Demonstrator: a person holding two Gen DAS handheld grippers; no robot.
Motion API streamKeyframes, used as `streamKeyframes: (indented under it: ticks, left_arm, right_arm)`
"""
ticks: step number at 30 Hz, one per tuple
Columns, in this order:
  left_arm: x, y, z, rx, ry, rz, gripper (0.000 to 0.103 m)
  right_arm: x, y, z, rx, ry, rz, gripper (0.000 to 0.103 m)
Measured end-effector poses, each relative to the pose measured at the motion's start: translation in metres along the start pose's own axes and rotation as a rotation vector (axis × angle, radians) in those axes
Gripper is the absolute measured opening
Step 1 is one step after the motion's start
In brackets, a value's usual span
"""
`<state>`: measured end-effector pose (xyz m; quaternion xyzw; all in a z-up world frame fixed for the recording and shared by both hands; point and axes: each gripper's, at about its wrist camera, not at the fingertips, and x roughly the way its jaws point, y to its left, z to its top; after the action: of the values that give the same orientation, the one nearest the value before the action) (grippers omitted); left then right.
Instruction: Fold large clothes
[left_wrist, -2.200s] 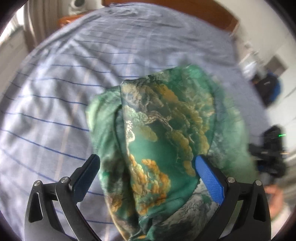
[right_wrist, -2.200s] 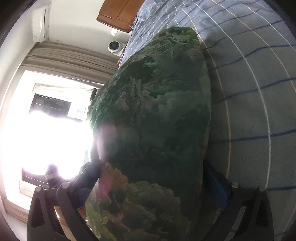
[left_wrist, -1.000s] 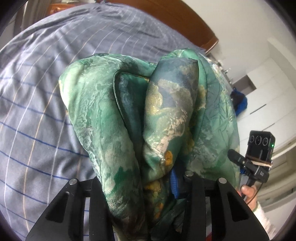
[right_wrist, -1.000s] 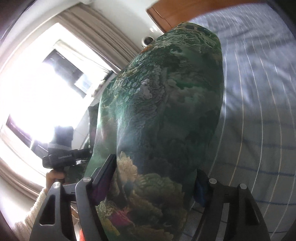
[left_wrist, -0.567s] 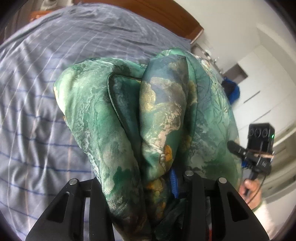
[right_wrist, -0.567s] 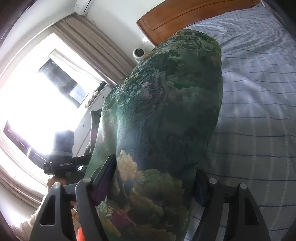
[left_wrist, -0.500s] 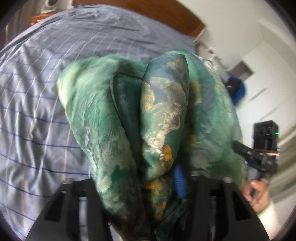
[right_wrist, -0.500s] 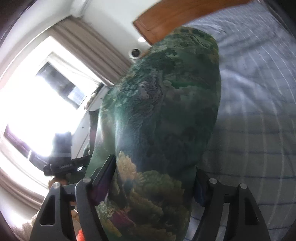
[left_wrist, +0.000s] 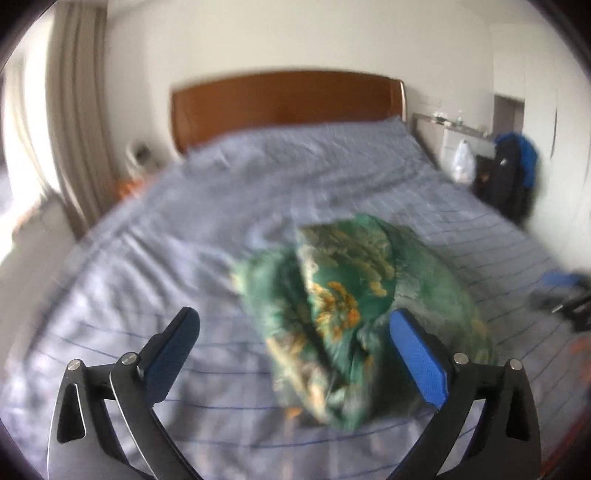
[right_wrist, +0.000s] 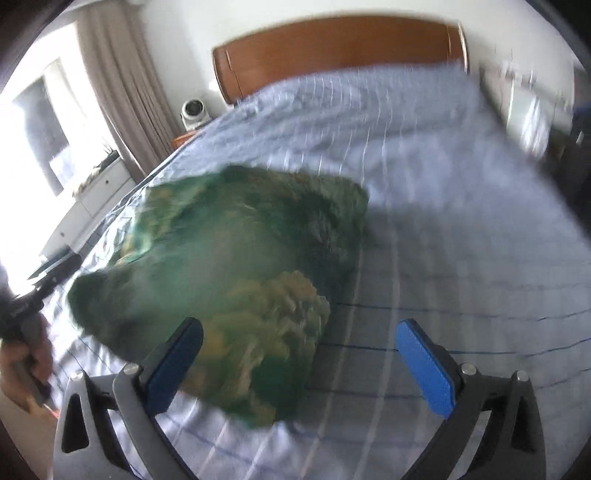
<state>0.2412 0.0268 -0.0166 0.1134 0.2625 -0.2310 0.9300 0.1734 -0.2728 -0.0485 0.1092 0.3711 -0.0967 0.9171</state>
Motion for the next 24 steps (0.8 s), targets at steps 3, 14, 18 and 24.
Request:
streamKeyframes:
  ticks: [3,14,18,24]
  left_arm:
    - [-0.044,-0.014,-0.01,0.03,-0.025,0.131,0.103]
    - [-0.138,-0.034,-0.089,-0.171,0.138,0.22,0.103]
    - [-0.159,-0.048,-0.101,-0.18,0.157,0.246,0.103]
    - [-0.195,-0.068,-0.11,-0.173,0.166,0.274,0.103]
  right_arm:
    - [-0.063,0.02,-0.015,-0.018,-0.107,-0.061,0.103]
    - [-0.153,0.068,-0.104,-0.07,-0.111,-0.178,0.103]
    - [-0.172,0.075,-0.119,-0.104,-0.126,-0.169,0.103]
    - [-0.209,0.086,-0.134,-0.171,-0.186,-0.163,0.103]
